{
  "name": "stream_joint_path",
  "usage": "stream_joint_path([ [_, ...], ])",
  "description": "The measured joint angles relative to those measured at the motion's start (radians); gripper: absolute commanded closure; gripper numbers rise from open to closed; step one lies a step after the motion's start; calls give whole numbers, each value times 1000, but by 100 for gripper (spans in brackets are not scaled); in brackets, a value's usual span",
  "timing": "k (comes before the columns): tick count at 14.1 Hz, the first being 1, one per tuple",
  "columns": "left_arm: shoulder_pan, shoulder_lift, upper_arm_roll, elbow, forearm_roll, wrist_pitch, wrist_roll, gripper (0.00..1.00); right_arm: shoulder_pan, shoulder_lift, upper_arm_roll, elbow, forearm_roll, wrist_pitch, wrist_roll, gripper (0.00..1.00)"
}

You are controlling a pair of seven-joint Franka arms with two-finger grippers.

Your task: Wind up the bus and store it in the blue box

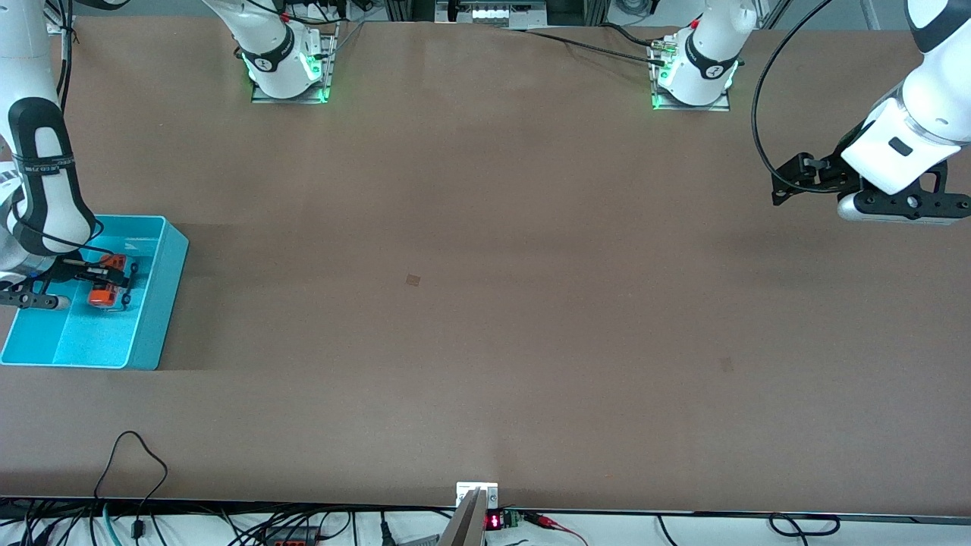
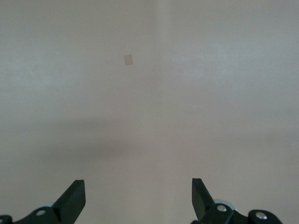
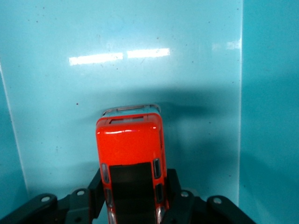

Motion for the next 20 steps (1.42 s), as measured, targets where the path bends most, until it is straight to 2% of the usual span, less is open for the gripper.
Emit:
stream_joint_path([
  [1, 0, 0, 0, 0, 0, 0, 0, 0, 0, 0, 1, 0, 0, 0, -1, 0],
  [9, 0, 0, 0, 0, 0, 0, -1, 0, 2, -8, 7, 15, 0, 3, -4, 0],
  [13, 0, 0, -1, 0, 0, 0, -1, 0, 9, -78, 9, 30, 0, -9, -4, 0],
  [15, 0, 0, -1, 0, 0, 0, -1, 0, 20, -146, 9, 35, -9, -52, -7, 0],
  [17, -1, 0, -2, 0, 0, 0, -1, 0, 41, -225, 11, 60, -76, -129, -10, 0],
  [20, -1, 0, -2, 0, 0, 0, -1, 0, 81, -314, 15, 192, -166, -375, -7, 0],
])
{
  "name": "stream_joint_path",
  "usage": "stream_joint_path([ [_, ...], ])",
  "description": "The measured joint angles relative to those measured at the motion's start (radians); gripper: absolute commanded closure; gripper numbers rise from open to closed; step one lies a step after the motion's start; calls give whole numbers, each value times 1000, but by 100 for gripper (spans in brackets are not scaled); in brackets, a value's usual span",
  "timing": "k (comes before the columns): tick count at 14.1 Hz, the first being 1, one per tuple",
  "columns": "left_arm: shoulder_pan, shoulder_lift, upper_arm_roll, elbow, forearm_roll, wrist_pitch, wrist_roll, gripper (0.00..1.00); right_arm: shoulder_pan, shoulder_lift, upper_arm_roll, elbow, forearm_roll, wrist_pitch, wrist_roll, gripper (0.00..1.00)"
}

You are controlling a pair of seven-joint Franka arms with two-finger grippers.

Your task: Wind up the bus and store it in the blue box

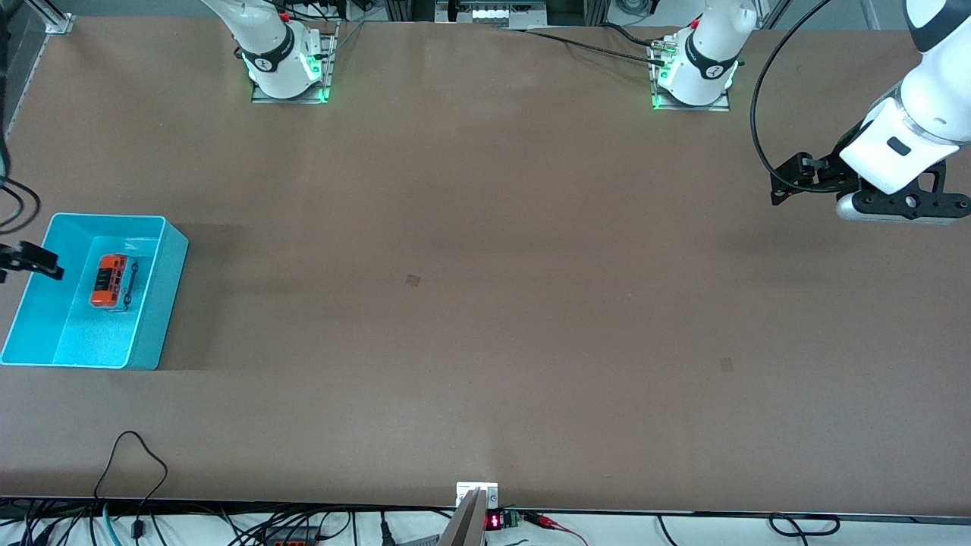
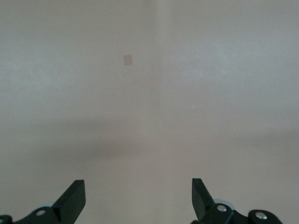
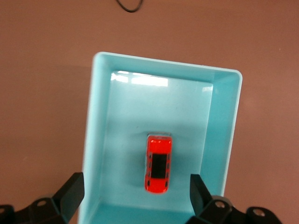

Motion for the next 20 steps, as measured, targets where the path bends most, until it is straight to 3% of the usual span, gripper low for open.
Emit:
stream_joint_path([
  [3, 0, 0, -2, 0, 0, 0, 0, 0, 53, -38, 14, 153, -26, -233, 103, 0],
  [8, -1, 0, -7, 0, 0, 0, -1, 0, 84, -127, 236, 215, -102, -424, 428, 0],
  [10, -1, 0, -7, 0, 0, 0, -1, 0, 86, -157, 280, 215, -102, -463, 488, 0],
  [20, -1, 0, -7, 0, 0, 0, -4, 0, 75, -162, 280, 213, -103, -464, 493, 0],
])
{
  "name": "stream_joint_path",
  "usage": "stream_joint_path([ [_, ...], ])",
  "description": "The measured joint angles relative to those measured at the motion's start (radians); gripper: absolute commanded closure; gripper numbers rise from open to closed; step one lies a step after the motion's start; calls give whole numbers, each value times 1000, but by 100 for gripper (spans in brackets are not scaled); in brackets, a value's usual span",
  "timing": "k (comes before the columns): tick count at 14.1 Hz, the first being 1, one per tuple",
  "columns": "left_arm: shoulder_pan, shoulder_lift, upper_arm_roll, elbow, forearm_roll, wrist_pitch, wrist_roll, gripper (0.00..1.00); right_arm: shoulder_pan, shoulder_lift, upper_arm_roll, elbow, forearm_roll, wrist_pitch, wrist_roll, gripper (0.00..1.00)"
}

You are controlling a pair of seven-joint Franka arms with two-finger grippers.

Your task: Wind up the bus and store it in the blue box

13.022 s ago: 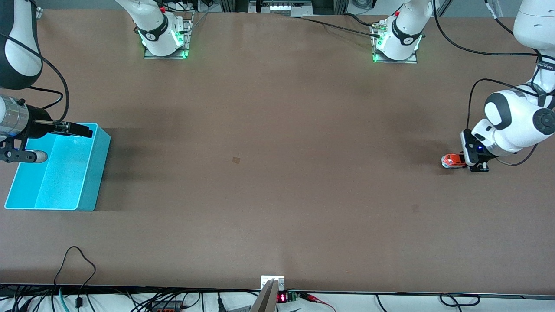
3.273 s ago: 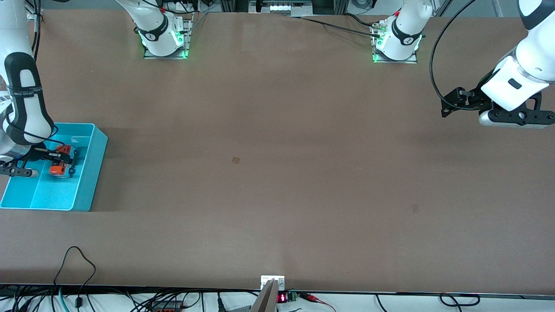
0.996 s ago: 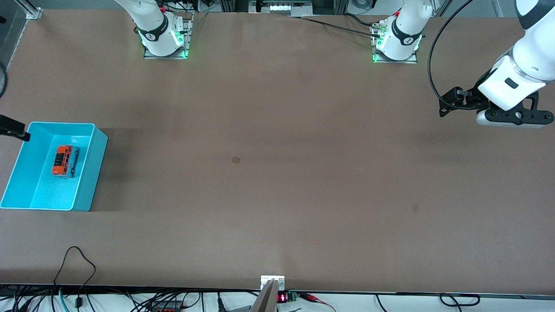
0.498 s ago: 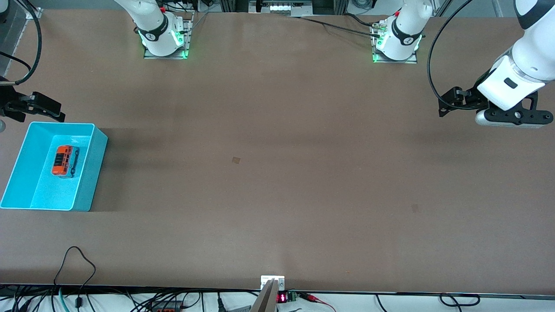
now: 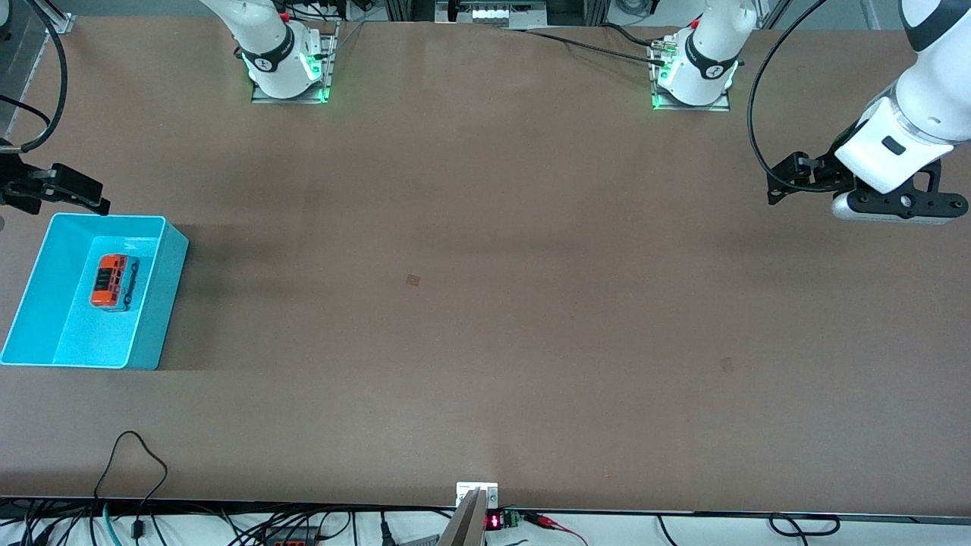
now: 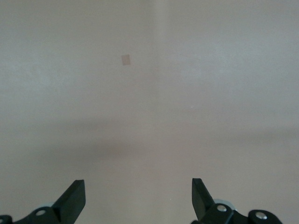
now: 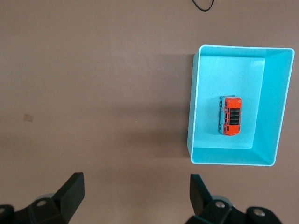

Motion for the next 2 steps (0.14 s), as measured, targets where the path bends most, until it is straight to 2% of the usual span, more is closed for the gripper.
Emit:
stream_joint_path([
  [2, 0, 0, 0, 0, 0, 0, 0, 0, 0, 0, 0, 0, 0, 0, 0, 0],
])
